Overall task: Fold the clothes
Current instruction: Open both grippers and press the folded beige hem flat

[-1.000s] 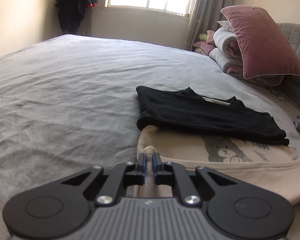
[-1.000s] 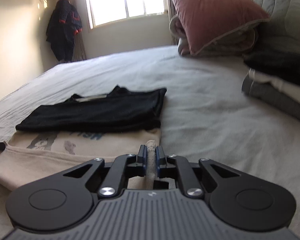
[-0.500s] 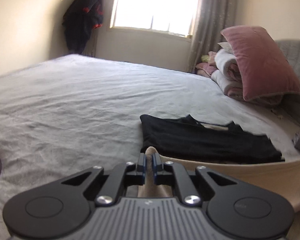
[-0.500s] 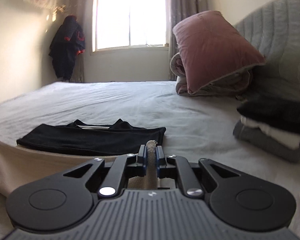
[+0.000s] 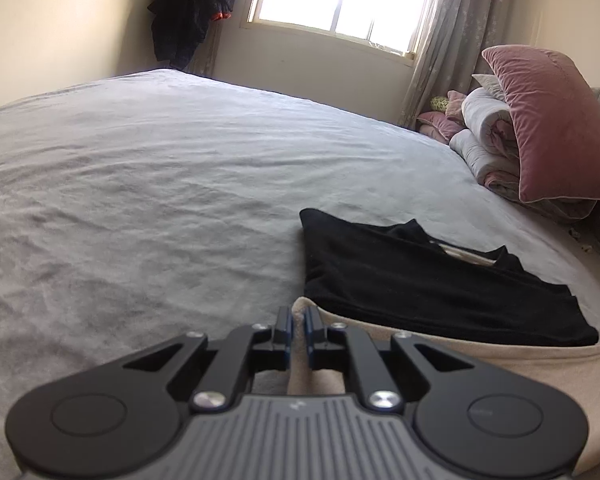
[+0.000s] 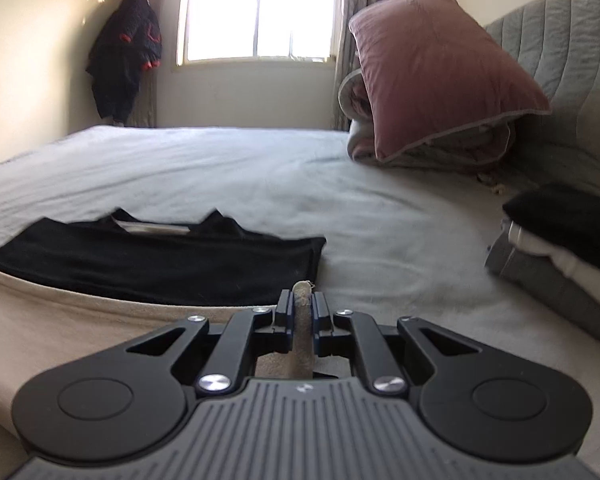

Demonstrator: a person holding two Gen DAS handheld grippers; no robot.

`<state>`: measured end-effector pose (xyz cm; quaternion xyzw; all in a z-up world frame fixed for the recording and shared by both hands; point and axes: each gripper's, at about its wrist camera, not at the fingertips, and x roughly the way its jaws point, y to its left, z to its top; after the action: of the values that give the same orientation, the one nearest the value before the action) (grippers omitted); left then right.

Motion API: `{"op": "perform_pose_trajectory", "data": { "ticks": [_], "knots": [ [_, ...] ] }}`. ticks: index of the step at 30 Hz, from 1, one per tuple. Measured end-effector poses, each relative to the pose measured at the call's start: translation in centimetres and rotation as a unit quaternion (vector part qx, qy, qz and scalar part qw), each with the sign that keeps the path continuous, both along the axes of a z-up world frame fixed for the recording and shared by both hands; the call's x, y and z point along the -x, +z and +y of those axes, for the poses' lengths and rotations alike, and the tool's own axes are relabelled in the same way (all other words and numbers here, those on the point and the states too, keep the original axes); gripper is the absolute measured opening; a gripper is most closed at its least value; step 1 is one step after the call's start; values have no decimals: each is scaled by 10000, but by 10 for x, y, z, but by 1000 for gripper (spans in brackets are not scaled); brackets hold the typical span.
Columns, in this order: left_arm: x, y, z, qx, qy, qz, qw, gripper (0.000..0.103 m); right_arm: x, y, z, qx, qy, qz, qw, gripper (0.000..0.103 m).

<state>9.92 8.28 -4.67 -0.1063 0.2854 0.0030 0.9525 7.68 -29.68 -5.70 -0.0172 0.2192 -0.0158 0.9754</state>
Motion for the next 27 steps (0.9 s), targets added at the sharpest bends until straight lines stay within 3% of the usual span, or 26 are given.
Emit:
{"op": "perform_pose_trajectory", "data": {
  "ticks": [5,6,8,11,15,20,23,27],
  "knots": [
    [-3,-8,-1,-171,-48,58,9998,12,-7,-10,-3,-91,-81,328,9994,11],
    [-3,-6,-1,-159,-41,59,9998,14,-8,-9,-3,-99,-83,361,9993,15],
    [-1,0,1,-92,13,80,9999,36,-3,-2,0,-92,-96,349,9993,40],
    [7,15,1,-31,73,-59,10000,51,9,12,6,-222,-52,281,9993,68],
    [25,33,-15,-105,-314,-354,9988,61,26,30,19,-494,237,249,9982,75],
    [50,25,-48,-346,-1426,-626,9872,81,45,33,45,-726,625,261,9951,96],
    [53,2,-59,-667,-1835,-368,9801,82,55,16,56,-803,763,275,9935,101],
    [48,-20,-60,-814,-1997,-18,9765,87,49,-19,58,-861,865,736,9898,103]
  ]
}}
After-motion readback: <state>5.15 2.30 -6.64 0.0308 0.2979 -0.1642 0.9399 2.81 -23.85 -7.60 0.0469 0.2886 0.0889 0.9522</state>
